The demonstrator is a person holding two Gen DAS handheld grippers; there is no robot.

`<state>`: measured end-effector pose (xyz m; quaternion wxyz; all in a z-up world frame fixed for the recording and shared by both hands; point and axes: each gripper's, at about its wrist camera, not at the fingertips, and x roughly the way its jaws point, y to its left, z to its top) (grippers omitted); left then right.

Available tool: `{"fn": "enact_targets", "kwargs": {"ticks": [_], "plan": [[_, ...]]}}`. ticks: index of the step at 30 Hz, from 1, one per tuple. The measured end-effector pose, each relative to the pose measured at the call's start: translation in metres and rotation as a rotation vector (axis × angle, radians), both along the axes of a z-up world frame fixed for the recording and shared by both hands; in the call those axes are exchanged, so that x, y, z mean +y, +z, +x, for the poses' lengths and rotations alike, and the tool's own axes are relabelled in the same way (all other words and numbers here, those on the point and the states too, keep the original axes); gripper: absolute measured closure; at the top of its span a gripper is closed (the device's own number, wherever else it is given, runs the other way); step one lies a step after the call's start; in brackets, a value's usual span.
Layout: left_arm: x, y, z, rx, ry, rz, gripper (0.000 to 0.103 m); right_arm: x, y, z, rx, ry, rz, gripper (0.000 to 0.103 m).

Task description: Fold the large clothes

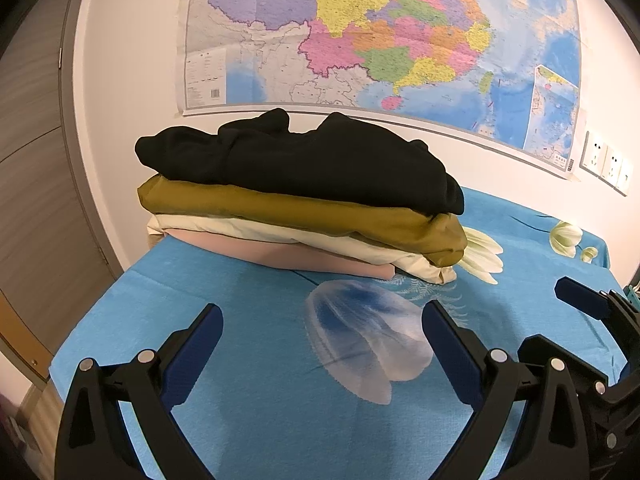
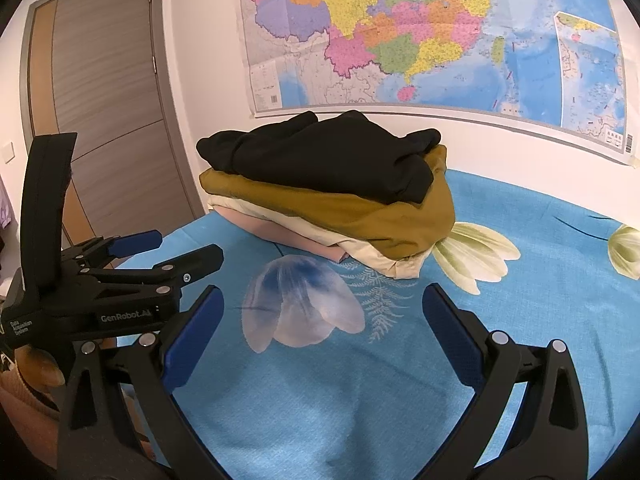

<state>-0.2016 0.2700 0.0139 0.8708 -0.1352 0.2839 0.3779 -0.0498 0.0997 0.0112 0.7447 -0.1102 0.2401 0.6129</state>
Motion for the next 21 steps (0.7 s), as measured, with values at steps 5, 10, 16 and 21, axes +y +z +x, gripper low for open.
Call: {"fn": "enact_targets", "kwargs": {"ticks": [5,10,16,21], "plan": [[0.0004,0.0,0.0003,-0.001,-0.003,0.0,0.007,-0.0013,0.0005,0.0004,-0.001,0.002,0.001,0.005],[-0.0008,0.0,0.0003,0.0,-0.003,-0.002,0.007,-0.002,0.003,-0.0009,-0.002,-0.001,0.004,0.005],[-0.0006,0.0003,-0.0012,-0.002,-0.006,-0.003,0.007,-0.0024,0.0032,-0.0018,-0.003,-0.002,0.004,0.005],[-0.0017,0.0003,-0.0009,0.0,-0.004,0.0,0.007,-0.0029,0.0026,-0.0011,-0.002,0.0,0.004,0.005]]}}
